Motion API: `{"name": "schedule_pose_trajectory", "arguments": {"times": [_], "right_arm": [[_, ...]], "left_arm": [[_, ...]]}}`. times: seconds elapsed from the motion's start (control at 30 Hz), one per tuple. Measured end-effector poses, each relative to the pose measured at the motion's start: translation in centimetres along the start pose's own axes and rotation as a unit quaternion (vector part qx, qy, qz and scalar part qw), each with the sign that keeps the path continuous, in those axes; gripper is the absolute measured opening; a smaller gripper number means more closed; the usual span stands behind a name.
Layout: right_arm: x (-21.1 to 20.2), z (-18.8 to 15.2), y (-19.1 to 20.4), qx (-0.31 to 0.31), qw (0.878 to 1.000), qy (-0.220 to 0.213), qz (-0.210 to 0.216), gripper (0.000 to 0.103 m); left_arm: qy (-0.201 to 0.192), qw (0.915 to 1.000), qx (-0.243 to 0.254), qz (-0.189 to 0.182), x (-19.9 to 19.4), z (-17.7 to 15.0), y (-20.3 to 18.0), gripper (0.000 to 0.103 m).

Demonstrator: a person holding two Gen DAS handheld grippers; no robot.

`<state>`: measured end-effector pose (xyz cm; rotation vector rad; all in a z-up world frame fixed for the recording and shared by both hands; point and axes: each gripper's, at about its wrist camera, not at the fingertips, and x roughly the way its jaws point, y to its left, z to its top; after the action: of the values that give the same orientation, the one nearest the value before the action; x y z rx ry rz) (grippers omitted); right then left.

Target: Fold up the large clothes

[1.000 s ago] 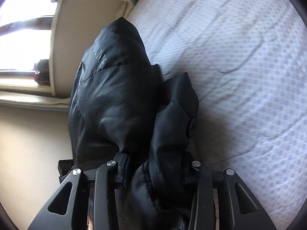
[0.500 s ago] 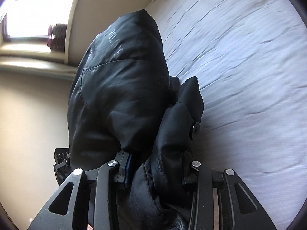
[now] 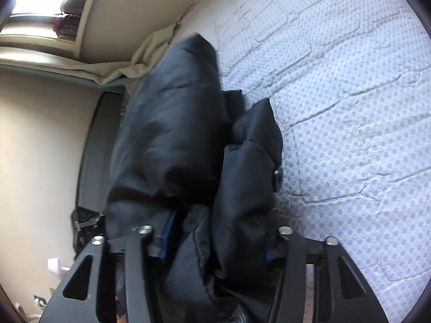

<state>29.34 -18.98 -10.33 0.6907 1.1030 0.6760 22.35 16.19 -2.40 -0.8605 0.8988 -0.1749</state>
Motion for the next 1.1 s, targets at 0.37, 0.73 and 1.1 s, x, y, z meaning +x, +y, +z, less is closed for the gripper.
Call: {"name": "schedule_pose_trajectory", "arguments": {"times": [0.37,0.73,1.1], "right_arm": [[0.6,0.2,0.5,0.025,0.999,0.002,-0.028,0.073],[-4.9,-2.4,4.6,-0.074,0.987,-0.076,-0.121,0.076],[-4.8,-7.7,10.5,-0.299,0.919,-0.116,-0.229,0.031]], "left_arm": [[-0.084,0.9548,0.231,0.167,-3.3,-8.7,-10.4,0.092],[-0.046,0.9200,0.283,0.268,2.3,-13.5,-9.7,0.102],[-0.050,0.9144,0.290,0.278,1.9,-14.5,-9.0,0.103]]}}
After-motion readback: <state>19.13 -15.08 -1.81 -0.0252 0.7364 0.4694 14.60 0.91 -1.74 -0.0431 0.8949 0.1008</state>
